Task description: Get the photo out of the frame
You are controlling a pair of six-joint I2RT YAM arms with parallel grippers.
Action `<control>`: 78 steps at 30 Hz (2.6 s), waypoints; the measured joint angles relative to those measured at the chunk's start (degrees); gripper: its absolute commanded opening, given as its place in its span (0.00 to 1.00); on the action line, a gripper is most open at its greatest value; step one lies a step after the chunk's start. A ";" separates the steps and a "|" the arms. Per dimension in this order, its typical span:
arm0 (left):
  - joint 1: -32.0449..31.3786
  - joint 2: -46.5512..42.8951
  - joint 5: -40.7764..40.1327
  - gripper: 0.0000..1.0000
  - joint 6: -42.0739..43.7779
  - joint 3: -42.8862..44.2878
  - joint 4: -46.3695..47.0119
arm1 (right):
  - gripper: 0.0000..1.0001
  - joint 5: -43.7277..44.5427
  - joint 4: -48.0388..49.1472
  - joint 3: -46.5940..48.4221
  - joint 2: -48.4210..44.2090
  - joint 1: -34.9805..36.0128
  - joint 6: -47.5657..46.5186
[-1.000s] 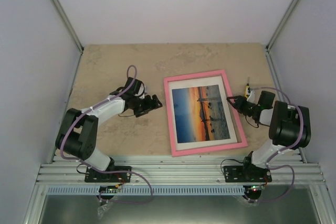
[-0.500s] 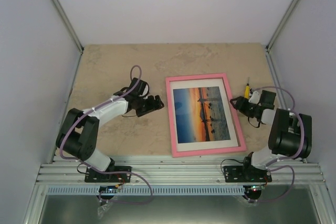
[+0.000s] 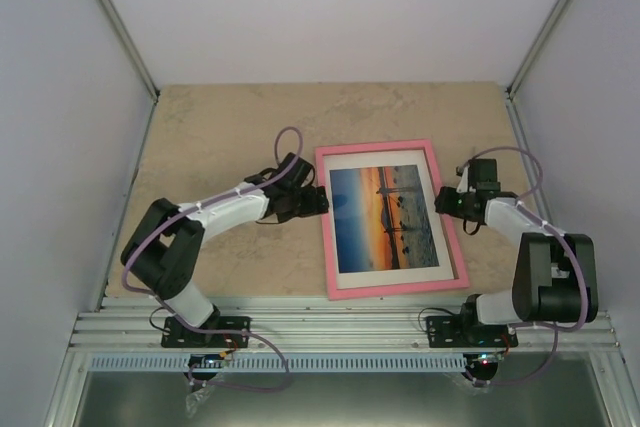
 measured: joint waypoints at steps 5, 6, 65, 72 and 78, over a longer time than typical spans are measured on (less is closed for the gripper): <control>-4.35 3.96 -3.06 0.91 -0.76 2.54 -0.59 | 0.57 5.88 -2.82 0.17 1.57 3.61 -0.46; -5.03 4.68 -3.63 0.91 -0.79 3.06 -0.74 | 0.55 6.71 -3.06 0.17 1.90 4.31 -0.50; -12.24 2.71 -18.60 0.00 0.79 12.39 -16.57 | 0.01 12.46 -9.20 3.30 -7.98 10.27 -0.11; -7.56 -2.23 -18.53 0.00 4.48 10.82 -18.49 | 0.01 10.78 -7.37 5.20 -7.58 14.84 4.48; -1.97 -5.55 -18.97 0.00 9.53 9.09 -20.17 | 0.01 10.10 -3.28 7.87 -2.60 20.63 9.75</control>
